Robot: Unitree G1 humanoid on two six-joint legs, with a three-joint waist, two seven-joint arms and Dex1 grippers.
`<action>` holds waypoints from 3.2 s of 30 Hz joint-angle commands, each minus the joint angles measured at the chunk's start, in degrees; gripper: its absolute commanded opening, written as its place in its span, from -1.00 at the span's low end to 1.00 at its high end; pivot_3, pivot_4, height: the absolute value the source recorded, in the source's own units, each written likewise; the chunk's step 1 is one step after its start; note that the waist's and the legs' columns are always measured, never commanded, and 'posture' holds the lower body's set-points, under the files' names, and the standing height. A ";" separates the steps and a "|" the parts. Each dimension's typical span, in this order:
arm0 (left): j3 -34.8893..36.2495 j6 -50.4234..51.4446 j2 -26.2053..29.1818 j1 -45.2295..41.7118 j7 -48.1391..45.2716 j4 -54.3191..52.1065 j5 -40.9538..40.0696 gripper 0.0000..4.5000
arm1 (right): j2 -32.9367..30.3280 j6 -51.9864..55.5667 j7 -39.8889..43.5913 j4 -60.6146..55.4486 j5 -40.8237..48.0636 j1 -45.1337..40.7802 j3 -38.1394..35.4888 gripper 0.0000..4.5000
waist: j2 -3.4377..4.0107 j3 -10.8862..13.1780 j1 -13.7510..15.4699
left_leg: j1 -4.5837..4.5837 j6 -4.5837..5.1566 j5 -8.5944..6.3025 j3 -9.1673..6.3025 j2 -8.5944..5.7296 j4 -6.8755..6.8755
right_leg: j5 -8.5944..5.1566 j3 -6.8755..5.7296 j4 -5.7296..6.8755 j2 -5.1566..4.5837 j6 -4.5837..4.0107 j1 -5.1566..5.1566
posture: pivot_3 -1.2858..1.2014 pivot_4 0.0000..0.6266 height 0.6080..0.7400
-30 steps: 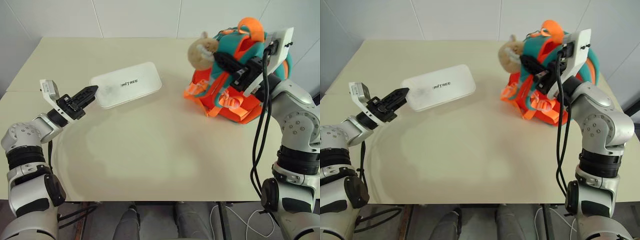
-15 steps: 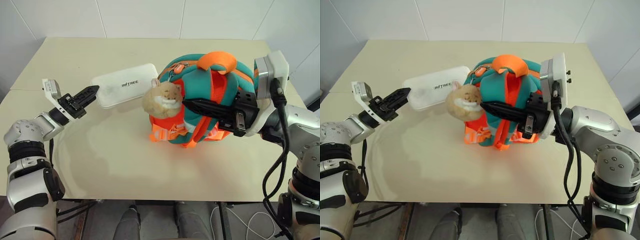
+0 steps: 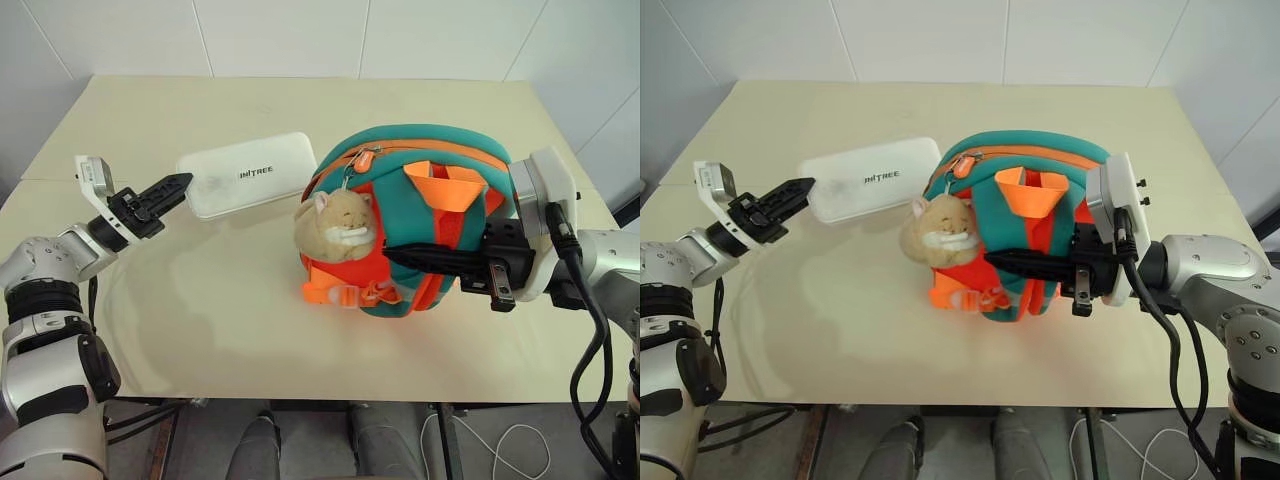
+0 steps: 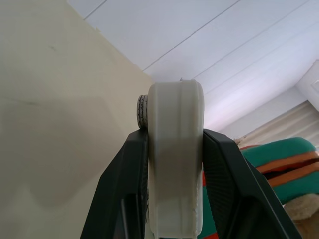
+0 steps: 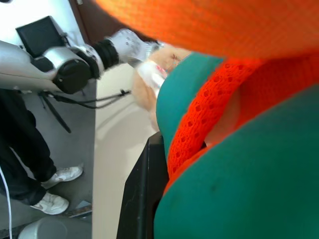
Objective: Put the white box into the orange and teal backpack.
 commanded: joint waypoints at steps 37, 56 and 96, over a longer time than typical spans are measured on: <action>3.23 -4.68 11.50 4.80 -15.74 -29.65 -8.92 -0.46 | -0.08 -3.41 2.23 4.20 -5.06 0.98 1.30 -1.00 | 0.00 0.00 1.07 | 0.06 0.00 0.00 0.00 0.03 0.16 | 0.00 -0.06 0.06 0.01 0.00 0.12 | 0.03 -0.52 1.00; -5.53 -8.95 11.92 4.61 -18.05 -34.44 -4.43 -0.46 | 0.24 -3.77 4.66 6.42 -7.41 -0.52 3.15 -1.00 | 0.00 0.00 1.12 | 0.08 0.01 0.00 0.01 0.03 0.21 | 0.00 -0.08 0.07 0.01 0.00 0.16 | 0.03 -0.52 1.00; -35.11 -30.75 -24.56 -20.95 -7.17 -14.60 27.40 -0.30 | 2.93 -5.88 4.88 7.73 -10.66 -1.83 5.42 -1.00 | -0.03 0.02 2.11 | 0.01 0.16 -0.05 0.03 -0.03 1.04 | 0.12 -0.16 0.20 0.03 0.23 0.55 | 0.03 -0.52 1.00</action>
